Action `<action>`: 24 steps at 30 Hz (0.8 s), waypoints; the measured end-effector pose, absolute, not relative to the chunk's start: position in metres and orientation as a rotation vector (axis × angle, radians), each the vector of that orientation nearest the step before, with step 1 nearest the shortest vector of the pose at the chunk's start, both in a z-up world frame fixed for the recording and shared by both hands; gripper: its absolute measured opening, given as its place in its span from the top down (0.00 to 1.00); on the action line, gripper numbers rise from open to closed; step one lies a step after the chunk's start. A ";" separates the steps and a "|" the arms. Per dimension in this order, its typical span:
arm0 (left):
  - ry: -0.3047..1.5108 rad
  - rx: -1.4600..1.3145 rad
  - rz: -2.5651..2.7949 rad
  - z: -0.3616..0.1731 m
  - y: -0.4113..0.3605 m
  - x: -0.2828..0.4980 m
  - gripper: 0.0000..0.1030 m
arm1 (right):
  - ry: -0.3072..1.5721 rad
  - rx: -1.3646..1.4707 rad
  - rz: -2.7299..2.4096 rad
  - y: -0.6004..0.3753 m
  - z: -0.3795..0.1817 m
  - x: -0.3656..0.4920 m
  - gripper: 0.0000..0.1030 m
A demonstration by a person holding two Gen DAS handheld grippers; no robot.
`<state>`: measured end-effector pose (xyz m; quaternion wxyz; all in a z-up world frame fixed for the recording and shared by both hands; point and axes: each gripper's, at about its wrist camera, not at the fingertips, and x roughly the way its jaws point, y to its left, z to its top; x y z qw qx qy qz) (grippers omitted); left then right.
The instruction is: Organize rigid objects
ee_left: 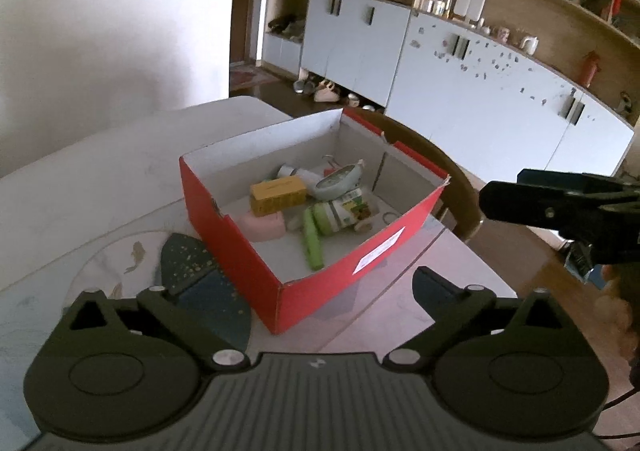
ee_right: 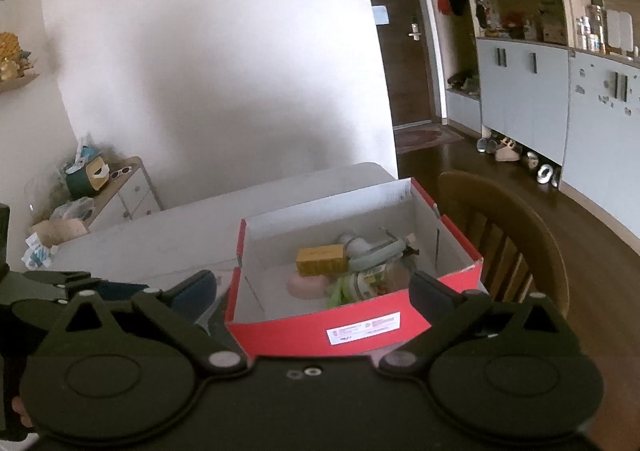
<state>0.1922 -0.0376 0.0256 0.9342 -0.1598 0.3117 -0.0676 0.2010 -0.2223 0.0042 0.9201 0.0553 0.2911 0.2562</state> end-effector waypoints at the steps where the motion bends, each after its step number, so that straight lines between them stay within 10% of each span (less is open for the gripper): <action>1: 0.639 -0.332 -0.140 0.026 -0.037 0.191 0.00 | 0.598 0.116 0.523 -0.222 0.004 0.200 0.00; 24: 0.599 -0.331 -0.164 0.025 -0.028 0.177 0.00 | 0.609 0.097 0.455 -0.210 0.003 0.185 0.00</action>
